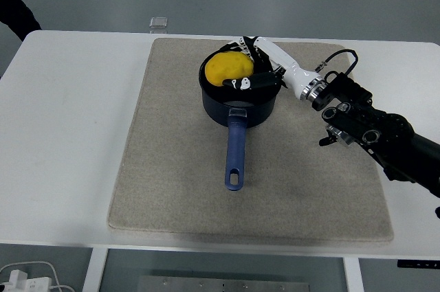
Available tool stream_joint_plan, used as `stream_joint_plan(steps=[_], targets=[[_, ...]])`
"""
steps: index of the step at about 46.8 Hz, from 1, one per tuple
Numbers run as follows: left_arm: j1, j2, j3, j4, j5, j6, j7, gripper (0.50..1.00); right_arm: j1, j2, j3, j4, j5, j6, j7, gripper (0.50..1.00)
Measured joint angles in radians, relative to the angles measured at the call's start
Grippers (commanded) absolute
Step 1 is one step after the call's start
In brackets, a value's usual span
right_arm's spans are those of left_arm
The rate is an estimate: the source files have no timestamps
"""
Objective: Put the potato in the blue pot
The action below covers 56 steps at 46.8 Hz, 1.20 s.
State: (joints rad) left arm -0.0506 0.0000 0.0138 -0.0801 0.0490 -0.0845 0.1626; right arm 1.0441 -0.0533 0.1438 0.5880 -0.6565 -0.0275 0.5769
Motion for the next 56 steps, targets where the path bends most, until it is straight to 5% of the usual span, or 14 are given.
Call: stream_joint_plan(steps=[15, 25, 56], targets=[[0.000, 0.000, 0.000, 0.005, 0.000, 0.000, 0.000, 0.996, -0.007, 0.002, 0.015, -0.001, 0.001, 0.000, 0.001, 0.782], [0.000, 0.000, 0.000, 0.008, 0.000, 0.000, 0.000, 0.996, -0.007, 0.006, 0.016, -0.001, 0.001, -0.002, 0.001, 0.844], [0.001, 0.000, 0.000, 0.006, 0.000, 0.000, 0.000, 0.996, -0.006, 0.003, 0.019, 0.000, 0.002, -0.002, 0.001, 0.860]])
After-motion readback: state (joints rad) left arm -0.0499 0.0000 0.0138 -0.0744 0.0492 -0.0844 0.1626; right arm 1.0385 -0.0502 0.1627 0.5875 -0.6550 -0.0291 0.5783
